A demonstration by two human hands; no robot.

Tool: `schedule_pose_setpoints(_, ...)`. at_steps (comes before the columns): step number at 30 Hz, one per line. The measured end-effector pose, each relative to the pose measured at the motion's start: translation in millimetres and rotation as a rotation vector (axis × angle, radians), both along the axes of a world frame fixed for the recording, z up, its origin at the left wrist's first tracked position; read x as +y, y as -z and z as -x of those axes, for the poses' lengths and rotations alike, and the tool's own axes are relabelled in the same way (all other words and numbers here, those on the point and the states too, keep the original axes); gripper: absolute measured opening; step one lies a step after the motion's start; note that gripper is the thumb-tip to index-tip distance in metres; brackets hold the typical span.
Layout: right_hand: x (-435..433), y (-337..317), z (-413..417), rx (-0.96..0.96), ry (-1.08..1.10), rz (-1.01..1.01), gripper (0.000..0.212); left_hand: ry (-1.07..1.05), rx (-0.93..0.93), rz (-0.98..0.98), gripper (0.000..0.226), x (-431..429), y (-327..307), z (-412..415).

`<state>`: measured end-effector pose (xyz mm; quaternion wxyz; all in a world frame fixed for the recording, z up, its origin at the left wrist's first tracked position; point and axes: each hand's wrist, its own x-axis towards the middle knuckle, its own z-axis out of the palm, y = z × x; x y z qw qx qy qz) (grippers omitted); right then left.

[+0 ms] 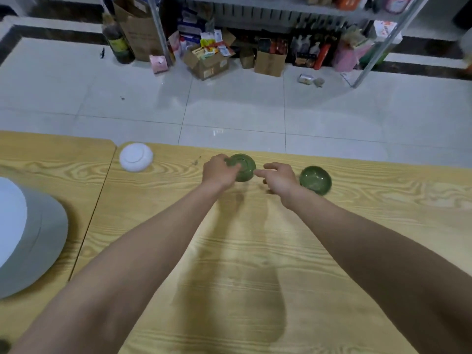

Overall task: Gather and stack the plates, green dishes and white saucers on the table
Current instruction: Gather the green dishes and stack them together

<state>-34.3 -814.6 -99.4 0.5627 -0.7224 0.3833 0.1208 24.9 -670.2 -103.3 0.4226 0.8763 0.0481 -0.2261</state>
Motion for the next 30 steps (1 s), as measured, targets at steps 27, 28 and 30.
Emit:
schedule_pose_setpoints(27, -11, 57, -55, 0.127, 0.184, -0.218, 0.040, -0.280, 0.275, 0.184, 0.043, -19, 45, -44)
schedule_pose_setpoints(28, -11, 54, -51, 0.092, 0.179, -0.220, 0.045, -0.264, 0.246, 0.191, 0.044, -17, 44, -41)
schedule_pose_setpoints(30, -11, 49, -41, 0.034, 0.149, -0.182, 0.049, -0.225, 0.182, 0.199, 0.044, -12, 43, -34)
